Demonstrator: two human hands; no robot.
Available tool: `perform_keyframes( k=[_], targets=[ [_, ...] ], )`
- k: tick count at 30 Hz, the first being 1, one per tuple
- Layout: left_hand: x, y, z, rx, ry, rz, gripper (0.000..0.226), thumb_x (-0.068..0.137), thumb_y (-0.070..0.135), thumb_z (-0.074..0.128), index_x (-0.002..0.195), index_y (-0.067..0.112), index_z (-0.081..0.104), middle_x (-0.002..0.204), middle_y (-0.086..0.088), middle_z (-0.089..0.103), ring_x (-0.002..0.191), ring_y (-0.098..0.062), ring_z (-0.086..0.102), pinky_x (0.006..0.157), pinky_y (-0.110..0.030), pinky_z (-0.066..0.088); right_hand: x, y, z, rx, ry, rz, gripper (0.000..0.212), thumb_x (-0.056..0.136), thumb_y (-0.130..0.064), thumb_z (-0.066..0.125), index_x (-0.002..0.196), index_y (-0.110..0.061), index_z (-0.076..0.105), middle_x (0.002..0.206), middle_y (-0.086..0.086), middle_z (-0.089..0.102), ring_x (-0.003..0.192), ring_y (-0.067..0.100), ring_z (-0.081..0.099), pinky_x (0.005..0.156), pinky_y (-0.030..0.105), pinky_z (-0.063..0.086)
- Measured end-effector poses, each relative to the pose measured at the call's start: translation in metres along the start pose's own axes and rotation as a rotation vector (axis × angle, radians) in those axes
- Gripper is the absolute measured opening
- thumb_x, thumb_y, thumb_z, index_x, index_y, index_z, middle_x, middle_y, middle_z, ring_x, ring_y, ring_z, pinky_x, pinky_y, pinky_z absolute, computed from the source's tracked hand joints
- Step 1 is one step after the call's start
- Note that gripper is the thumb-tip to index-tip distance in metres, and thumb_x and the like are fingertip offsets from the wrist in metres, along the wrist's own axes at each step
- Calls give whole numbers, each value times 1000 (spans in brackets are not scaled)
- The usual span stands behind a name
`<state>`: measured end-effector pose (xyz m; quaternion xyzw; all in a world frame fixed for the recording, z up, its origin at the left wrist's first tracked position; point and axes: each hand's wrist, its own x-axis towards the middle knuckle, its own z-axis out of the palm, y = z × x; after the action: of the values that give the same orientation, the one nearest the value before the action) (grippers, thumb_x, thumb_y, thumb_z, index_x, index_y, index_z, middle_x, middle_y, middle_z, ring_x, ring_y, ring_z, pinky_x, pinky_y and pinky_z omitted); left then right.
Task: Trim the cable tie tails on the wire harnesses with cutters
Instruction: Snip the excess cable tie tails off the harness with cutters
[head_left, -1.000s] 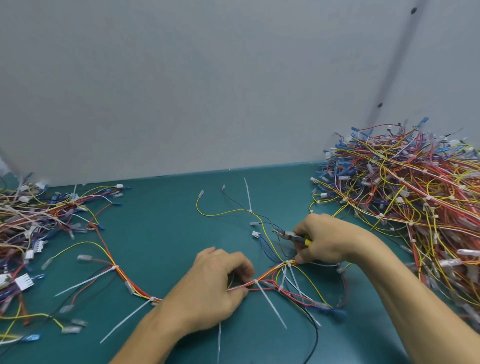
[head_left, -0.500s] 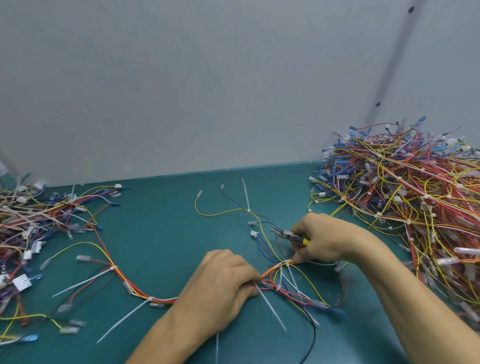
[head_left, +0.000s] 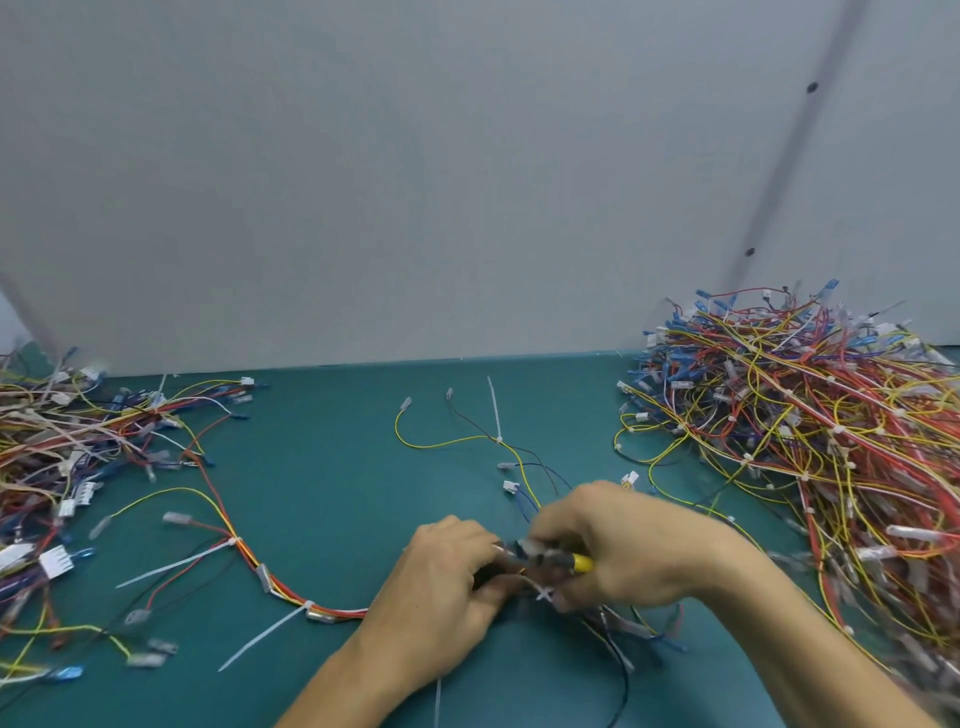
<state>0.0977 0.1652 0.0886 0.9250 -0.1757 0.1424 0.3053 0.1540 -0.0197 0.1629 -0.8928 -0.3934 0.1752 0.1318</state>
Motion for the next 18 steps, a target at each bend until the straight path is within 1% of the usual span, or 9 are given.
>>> perform_keyframes(
  k=[2,3,5,7,8,11,13,16,18],
  targets=[
    [0,0,0,20,-1,-14,18,82,26,64,70,14,62,70,4,58,69,-12,46,66,-22,33,5,-6,10,12,-4,-26,20,74,-30,75,86,-20,62,79,0,62,75,15,53,68,34,42],
    [0,1,0,10,6,-20,16,82,24,63,70,13,62,70,3,59,70,-15,48,66,-25,34,6,-7,13,25,22,-32,20,76,-31,74,87,-19,62,77,0,62,72,14,52,67,35,42],
    [1,2,-1,-14,13,-18,8,80,21,63,80,23,71,74,6,63,73,-15,53,68,-26,39,8,-7,14,26,108,-24,20,81,-36,69,85,-19,59,68,-3,54,65,11,46,62,34,40],
    [2,6,-3,-36,6,8,22,80,20,64,93,35,72,85,13,68,78,-9,57,73,-23,43,9,-7,15,-30,210,2,25,84,-40,64,78,-19,51,63,-5,47,64,15,42,60,35,38],
    [3,6,-4,-54,2,20,24,80,20,65,95,38,71,91,19,68,81,-6,59,75,-22,44,9,-7,17,-58,255,12,28,85,-41,61,74,-20,46,64,-5,45,67,20,42,60,36,38],
    [5,8,-6,-101,-17,23,21,81,24,66,94,40,72,96,27,67,85,-2,61,78,-26,48,12,-6,21,-88,319,5,30,88,-42,55,71,-22,40,62,-4,41,70,25,40,59,36,37],
    [5,9,-5,-93,-16,-3,23,81,27,66,95,44,70,95,25,68,83,-4,59,77,-31,48,13,-5,23,-92,341,-23,24,85,-39,54,72,-22,42,60,-4,40,69,25,38,57,34,33],
    [5,10,-4,-93,-40,-48,25,79,34,62,95,52,65,98,27,66,89,-10,59,81,-34,46,14,0,26,-63,403,-29,25,80,-33,58,69,-19,41,58,-1,39,67,25,38,58,36,36],
    [4,8,-1,-70,-65,-66,17,81,37,64,93,47,69,100,27,65,93,-9,57,85,-33,45,12,1,25,-1,380,-25,31,82,-33,61,67,-16,40,58,2,40,65,26,38,59,38,38]
  ],
)
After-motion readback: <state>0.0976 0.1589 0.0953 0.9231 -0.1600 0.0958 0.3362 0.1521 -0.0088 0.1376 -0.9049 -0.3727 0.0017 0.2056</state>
